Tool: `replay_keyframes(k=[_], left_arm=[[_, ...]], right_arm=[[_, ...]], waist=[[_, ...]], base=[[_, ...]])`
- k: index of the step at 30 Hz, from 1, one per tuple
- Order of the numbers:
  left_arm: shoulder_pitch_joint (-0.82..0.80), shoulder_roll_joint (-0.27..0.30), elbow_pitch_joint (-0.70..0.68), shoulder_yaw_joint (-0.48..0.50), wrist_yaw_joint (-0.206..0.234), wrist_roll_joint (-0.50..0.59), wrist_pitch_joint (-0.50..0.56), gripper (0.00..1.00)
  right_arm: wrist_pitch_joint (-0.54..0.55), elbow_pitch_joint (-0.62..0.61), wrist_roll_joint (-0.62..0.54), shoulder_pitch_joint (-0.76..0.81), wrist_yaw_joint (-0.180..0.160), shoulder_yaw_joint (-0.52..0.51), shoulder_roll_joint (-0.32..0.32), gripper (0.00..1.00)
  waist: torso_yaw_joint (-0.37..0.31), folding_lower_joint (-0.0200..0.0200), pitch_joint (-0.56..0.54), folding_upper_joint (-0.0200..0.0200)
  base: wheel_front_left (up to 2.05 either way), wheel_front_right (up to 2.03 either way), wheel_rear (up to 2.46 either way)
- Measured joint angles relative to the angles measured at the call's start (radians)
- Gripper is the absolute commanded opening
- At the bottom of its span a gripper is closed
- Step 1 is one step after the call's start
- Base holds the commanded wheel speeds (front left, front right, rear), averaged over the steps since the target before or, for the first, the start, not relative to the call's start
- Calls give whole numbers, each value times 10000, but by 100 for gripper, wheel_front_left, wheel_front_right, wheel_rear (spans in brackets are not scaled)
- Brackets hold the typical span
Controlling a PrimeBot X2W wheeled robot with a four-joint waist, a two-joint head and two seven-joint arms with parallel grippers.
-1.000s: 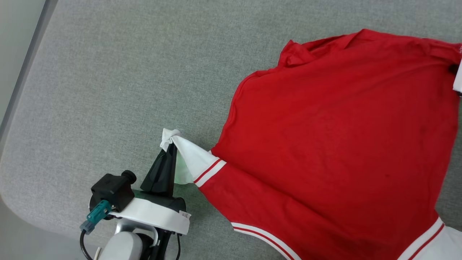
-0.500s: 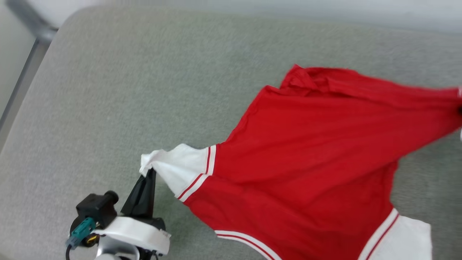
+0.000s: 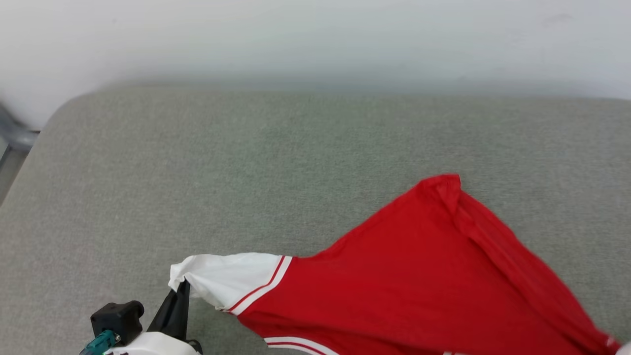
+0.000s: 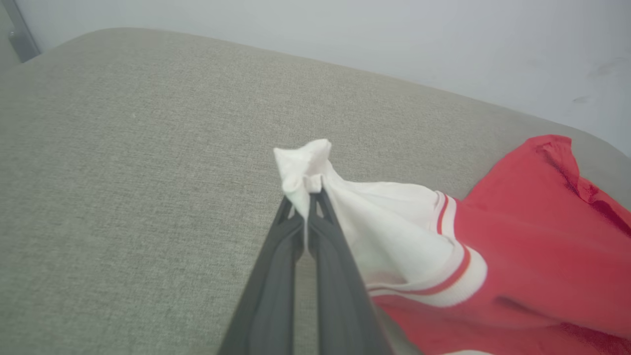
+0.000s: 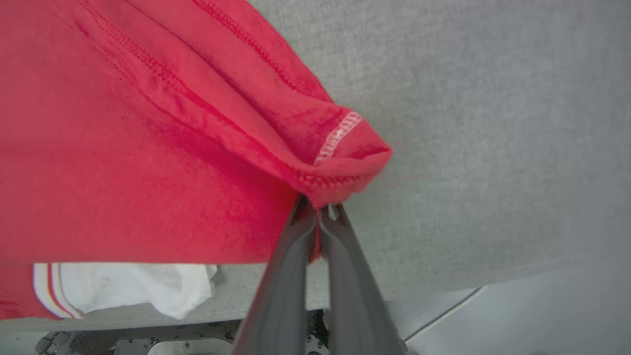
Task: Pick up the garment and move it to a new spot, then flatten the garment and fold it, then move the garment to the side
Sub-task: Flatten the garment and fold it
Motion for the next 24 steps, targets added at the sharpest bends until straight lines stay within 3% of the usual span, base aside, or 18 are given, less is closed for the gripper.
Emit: replay_keyframes(k=[5, 10, 11, 12, 16, 24], left_arm=[[148, 132, 42, 23, 21, -77, 161, 0], [206, 213, 29, 29, 50, -138, 295, 0], [215, 217, 23, 23, 67, -157, 334, 0], [216, 219, 13, 23, 79, -163, 364, 0], [220, 249, -38, 8, 90, -176, 431, 0], [124, 253, -173, -107, 117, -174, 389, 0]], right_arm=[[-98, -600, 42, 1632, 0, -445, 1018, 0], [-389, -408, 385, 2451, -2, -303, 1244, 0], [-575, -268, 646, 2488, -2, -196, 1244, 33], [-849, -167, 849, 2495, -2, -86, 1252, 100], [-2359, -25, 1093, 2379, -2, 207, 1266, 100], [-6464, -52, 1043, 896, -2, 127, 1273, 100]], waist=[[-365, -1, -356, 0], [-626, 0, -462, 0], [-667, 0, -464, 0], [-698, 0, -467, 0], [-748, 1, -482, 0], [-701, 2, -296, 0]], base=[[0, 0, 0], [0, 0, 0], [0, 0, 0], [0, 0, 0], [0, 0, 0], [0, 0, 0]])
